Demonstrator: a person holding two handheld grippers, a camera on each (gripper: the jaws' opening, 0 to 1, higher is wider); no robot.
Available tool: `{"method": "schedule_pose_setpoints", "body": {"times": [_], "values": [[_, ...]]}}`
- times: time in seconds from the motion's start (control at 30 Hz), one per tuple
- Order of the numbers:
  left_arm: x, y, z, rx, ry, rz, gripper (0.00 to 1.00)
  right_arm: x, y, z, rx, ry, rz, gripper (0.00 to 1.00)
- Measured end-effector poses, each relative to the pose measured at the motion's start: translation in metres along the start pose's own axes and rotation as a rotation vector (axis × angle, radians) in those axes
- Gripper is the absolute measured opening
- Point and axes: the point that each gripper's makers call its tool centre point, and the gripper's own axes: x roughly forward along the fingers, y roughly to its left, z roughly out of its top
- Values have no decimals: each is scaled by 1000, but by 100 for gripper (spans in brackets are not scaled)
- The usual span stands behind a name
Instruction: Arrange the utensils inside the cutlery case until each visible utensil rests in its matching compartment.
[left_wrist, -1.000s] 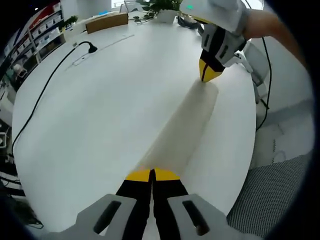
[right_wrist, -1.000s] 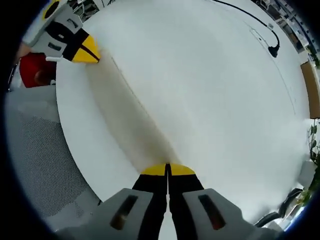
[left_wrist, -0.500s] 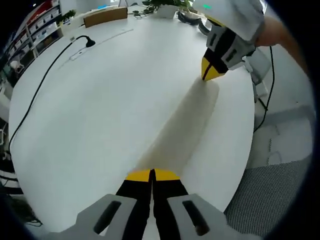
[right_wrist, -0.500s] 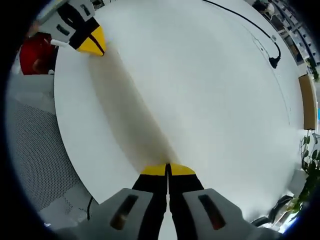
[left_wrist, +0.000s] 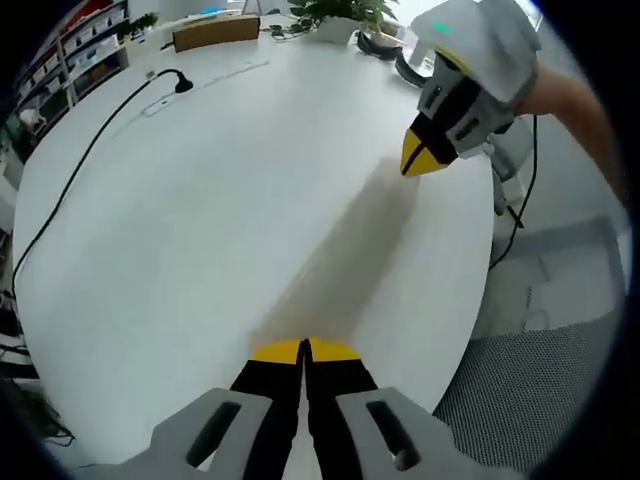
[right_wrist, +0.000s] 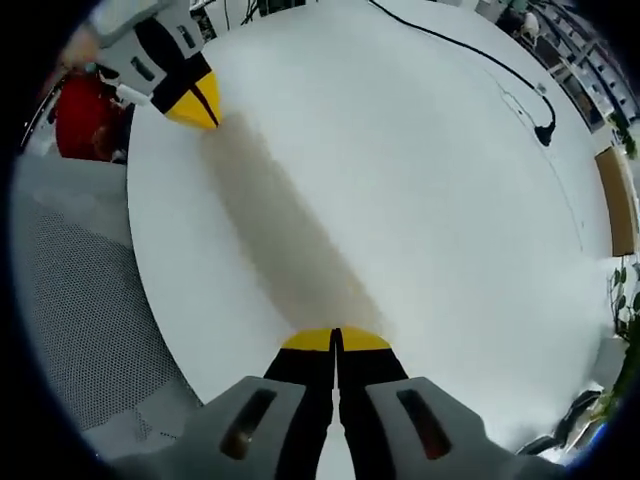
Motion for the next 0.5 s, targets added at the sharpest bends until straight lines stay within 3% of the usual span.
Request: {"method": "schedule_pose_setpoints", "body": {"times": [0.2,0.37,0.5], "values": [[8,-6,-8,9,47,-14,0,7,3,3,-26,18,-3,0],[7,-6,-7,-17,39,-22,0,7,2,3,7,27,-35,0],[8,-8,-7,25,73,-8,0,8,1,2,56,23,-36,0]]}}
